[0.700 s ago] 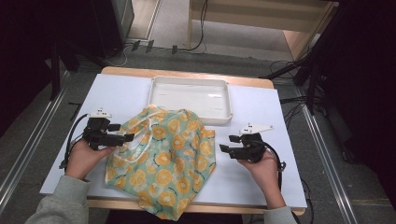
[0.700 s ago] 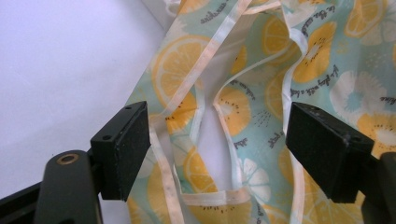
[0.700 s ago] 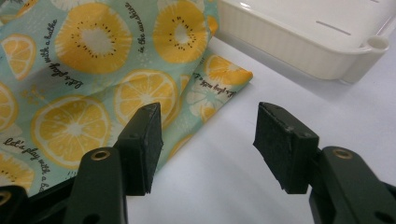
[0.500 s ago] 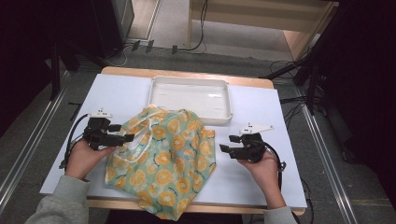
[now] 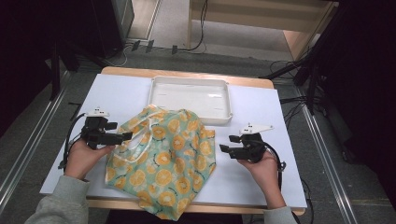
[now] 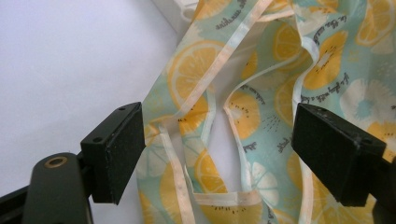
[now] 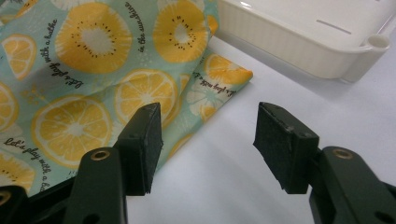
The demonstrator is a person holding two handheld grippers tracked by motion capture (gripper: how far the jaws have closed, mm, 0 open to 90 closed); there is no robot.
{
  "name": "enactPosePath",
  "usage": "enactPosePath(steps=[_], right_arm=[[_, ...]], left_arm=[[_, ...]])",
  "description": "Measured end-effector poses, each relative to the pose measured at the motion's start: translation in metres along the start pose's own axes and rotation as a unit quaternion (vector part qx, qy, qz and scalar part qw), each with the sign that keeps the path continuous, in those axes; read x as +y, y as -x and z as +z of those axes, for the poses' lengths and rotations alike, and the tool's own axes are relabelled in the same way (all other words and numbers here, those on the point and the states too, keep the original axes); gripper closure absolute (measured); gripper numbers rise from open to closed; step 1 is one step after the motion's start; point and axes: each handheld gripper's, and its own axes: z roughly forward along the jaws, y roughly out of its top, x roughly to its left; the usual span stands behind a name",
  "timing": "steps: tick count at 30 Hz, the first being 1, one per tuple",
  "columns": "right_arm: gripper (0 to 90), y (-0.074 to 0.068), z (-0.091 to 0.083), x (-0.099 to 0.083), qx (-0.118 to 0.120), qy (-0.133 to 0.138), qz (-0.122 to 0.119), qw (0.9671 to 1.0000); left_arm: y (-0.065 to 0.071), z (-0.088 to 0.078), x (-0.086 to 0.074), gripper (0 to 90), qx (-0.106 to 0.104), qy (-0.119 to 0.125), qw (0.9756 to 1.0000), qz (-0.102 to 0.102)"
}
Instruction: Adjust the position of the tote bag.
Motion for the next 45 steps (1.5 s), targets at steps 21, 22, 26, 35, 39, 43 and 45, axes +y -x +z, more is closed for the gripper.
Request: enactPosePath(steps=[21, 22, 26, 35, 39, 43, 45], right_arm=[[42.8, 0.0, 0.0, 0.0, 0.0, 0.0, -0.001, 1.0], [42.8, 0.0, 0.001, 0.0, 0.001, 0.0, -0.001, 1.0], [42.8, -0.001, 0.001, 0.0, 0.001, -0.003, -0.001, 1.0], [42.8, -0.001, 0.002, 0.0, 0.0, -0.004, 0.0, 1.0], [42.8, -0.001, 0.002, 0.0, 0.0, -0.005, 0.001, 1.0], [42.8, -0.001, 0.002, 0.0, 0.0, -0.004, -0.001, 1.0], [42.8, -0.002, 0.003, 0.0, 0.0, -0.004, -0.002, 1.0]], left_arm=[[-0.008, 0.016, -0.003, 13.7, 0.039, -0.034, 0.9984, -0.023], [-0.008, 0.018, -0.003, 13.6, 0.043, -0.035, 0.9982, -0.021], [-0.005, 0.027, -0.002, 13.7, 0.039, -0.041, 0.9983, -0.013], [0.002, 0.053, -0.001, 14.0, 0.054, -0.057, 0.9969, 0.004], [0.0, 0.059, -0.002, 14.0, 0.067, -0.067, 0.9955, 0.003], [0.003, 0.062, -0.005, 14.9, 0.077, -0.068, 0.9947, 0.012], [0.011, 0.062, -0.008, 18.0, 0.093, -0.07, 0.9925, 0.04]])
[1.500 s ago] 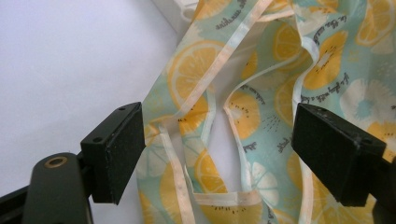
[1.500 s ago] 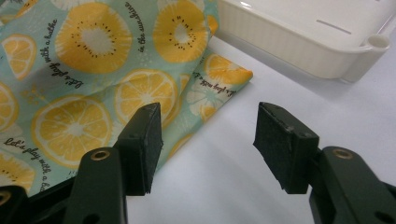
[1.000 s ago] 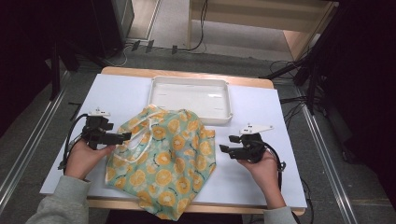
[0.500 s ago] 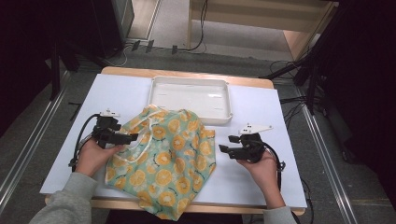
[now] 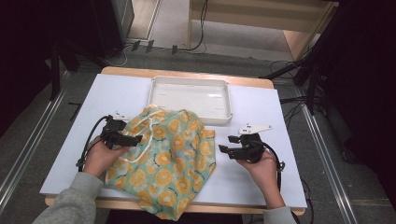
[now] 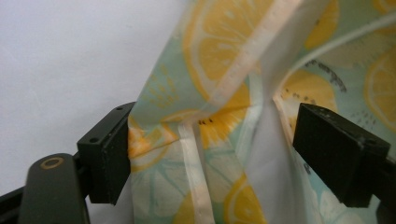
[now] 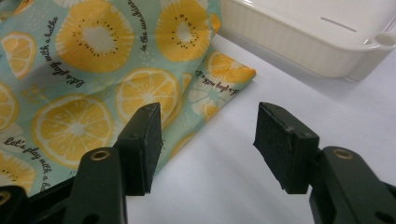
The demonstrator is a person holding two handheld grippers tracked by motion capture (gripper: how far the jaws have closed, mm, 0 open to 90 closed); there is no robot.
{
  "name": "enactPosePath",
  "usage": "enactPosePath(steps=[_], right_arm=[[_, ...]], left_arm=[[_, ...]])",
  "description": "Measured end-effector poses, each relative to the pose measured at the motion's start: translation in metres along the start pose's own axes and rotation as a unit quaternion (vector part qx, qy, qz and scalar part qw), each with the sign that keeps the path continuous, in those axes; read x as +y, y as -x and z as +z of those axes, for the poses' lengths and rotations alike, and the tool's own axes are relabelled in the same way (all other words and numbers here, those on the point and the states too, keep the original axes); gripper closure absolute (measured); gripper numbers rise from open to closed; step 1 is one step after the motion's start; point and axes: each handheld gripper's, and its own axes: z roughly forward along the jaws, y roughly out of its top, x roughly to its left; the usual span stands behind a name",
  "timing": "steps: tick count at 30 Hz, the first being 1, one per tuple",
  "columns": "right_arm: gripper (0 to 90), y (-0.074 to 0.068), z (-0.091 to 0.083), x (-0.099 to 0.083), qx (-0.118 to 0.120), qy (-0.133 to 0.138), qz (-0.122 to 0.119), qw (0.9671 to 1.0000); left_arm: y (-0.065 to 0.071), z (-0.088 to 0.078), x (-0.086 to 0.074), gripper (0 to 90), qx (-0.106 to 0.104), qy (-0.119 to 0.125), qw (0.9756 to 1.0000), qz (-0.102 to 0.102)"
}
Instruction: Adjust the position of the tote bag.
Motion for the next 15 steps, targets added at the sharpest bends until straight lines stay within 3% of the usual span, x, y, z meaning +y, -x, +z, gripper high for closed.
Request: enactPosePath(steps=[2, 4, 7, 8, 9, 10, 12, 15], right_arm=[[42.7, 0.0, 0.0, 0.0, 0.0, 0.0, 0.0, 1.0], [42.8, 0.0, 0.0, 0.0, -0.001, 0.001, -0.001, 1.0], [42.8, 0.0, -0.001, 0.0, -0.002, -0.001, 0.002, 1.0], [42.8, 0.001, 0.0, 0.0, -0.002, 0.0, 0.001, 1.0], [42.8, 0.001, 0.0, 0.0, -0.002, 0.0, 0.001, 1.0], [42.8, 0.0, 0.0, 0.0, -0.002, 0.0, 0.001, 1.0], [42.8, 0.0, 0.0, 0.0, -0.002, 0.0, 0.0, 1.0], [42.8, 0.001, -0.001, 0.0, -0.003, 0.001, 0.003, 1.0]], left_arm=[[0.003, 0.0, -0.001, 20.1, 0.008, -0.001, 0.9999, 0.008], [0.004, -0.003, -0.003, 25.7, 0.009, 0.004, 0.9999, 0.004], [0.004, -0.007, -0.005, 41.0, 0.018, 0.006, 0.9998, -0.001], [0.004, -0.007, -0.006, 47.5, 0.014, 0.006, 0.9999, 0.003], [0.004, -0.008, -0.006, 47.5, 0.011, 0.007, 0.9999, 0.008], [0.004, -0.01, -0.007, 56.0, -0.001, 0.006, 0.9997, 0.022], [0.003, -0.011, -0.007, 59.0, -0.006, 0.003, 0.9997, 0.023], [-0.001, -0.013, -0.006, 75.7, -0.015, -0.005, 0.9997, 0.018]])
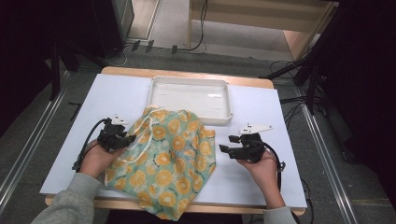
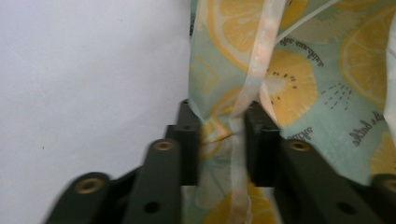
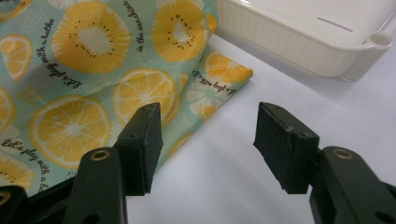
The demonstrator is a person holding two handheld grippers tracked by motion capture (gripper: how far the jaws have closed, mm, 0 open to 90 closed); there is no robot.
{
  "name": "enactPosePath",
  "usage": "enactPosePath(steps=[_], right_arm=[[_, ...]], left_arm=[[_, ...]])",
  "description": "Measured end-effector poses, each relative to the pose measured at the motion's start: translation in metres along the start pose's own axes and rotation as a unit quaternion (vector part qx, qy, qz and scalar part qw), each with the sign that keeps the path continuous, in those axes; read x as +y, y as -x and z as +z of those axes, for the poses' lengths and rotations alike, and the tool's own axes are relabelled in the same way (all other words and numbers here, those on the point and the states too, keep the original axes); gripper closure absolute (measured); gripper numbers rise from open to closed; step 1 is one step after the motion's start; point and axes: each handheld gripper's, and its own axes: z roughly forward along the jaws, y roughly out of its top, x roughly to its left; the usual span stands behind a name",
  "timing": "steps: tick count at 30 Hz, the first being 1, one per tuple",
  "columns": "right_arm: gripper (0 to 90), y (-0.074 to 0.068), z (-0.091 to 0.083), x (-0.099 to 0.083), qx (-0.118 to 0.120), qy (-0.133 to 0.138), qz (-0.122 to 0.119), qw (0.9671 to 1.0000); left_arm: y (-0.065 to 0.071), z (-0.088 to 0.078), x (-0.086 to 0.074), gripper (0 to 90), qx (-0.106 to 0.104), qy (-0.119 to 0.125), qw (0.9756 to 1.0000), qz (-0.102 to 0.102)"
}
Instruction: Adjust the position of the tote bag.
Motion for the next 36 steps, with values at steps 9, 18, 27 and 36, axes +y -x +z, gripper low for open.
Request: enactPosePath(steps=[9, 18, 27, 36], right_arm=[[42.8, 0.001, -0.001, 0.0, 0.0, 0.002, 0.0, 1.0], [42.8, 0.001, -0.004, 0.002, -0.003, 0.007, 0.004, 1.0], [43.1, -0.003, -0.006, 0.007, 0.007, 0.017, 0.001, 0.9998], [43.9, -0.009, -0.012, 0.013, 0.008, 0.022, 0.0, 0.9997]], left_arm=[[-0.003, -0.014, 0.009, 89.9, -0.062, 0.013, 0.9977, -0.027], [0.016, -0.036, 0.026, 90.0, -0.07, 0.029, 0.9971, -0.003], [0.041, -0.059, 0.05, 90.0, -0.102, 0.045, 0.9933, 0.031], [0.067, -0.072, 0.075, 90.0, -0.127, 0.056, 0.9889, 0.052]])
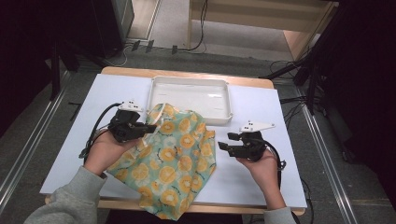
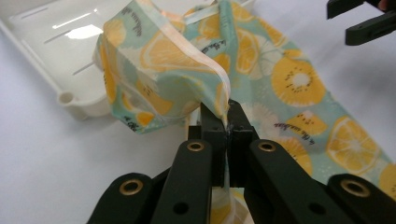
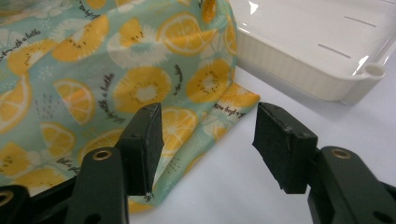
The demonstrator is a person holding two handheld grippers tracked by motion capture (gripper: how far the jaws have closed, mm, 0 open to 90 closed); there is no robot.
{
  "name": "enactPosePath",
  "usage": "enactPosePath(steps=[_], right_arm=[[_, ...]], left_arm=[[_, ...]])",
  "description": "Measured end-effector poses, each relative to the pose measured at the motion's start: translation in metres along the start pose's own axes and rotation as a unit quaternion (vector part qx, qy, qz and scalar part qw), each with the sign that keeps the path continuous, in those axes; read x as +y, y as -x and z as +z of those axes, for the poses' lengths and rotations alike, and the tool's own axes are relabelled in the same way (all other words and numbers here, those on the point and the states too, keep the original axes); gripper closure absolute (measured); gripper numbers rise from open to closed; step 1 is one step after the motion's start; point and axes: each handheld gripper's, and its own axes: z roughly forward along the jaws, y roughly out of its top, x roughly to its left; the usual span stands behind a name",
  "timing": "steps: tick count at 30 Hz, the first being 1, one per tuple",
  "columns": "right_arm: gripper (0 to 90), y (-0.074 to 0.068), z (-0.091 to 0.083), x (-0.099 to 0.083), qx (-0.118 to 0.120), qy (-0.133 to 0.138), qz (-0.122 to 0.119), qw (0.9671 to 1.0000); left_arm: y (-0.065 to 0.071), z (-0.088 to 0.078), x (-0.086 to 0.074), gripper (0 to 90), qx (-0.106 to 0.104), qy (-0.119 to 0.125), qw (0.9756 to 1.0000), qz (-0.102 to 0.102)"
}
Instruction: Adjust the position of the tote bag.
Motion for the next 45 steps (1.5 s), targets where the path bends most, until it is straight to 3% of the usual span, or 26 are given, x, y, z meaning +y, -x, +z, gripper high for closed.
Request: enactPosePath(steps=[7, 15, 27, 34, 40, 45], right_arm=[[44.8, -0.004, -0.005, 0.005, 0.0, 0.006, -0.001, 1.0], [44.8, -0.006, -0.009, 0.007, 0.0, 0.009, 0.001, 1.0], [44.8, -0.006, -0.016, 0.005, -0.006, 0.013, 0.003, 0.9999], [44.9, -0.007, -0.019, 0.0, -0.012, 0.012, 0.01, 0.9998], [44.8, -0.007, -0.02, -0.004, -0.016, 0.01, 0.014, 0.9997], [44.8, -0.005, -0.02, -0.008, -0.019, 0.007, 0.02, 0.9996]], left_arm=[[0.021, 0.001, 0.022, 90.0, -0.025, 0.005, 0.9994, 0.023], [0.044, 0.013, 0.041, 90.0, -0.053, 0.014, 0.9976, 0.041], [0.074, 0.038, 0.054, 90.0, -0.094, 0.01, 0.993, 0.071], [0.087, 0.053, 0.054, 90.0, -0.118, 0.011, 0.9896, 0.081], [0.088, 0.072, 0.045, 90.0, -0.133, 0.017, 0.9887, 0.068], [0.089, 0.092, 0.034, 90.0, -0.142, 0.005, 0.988, 0.06]])
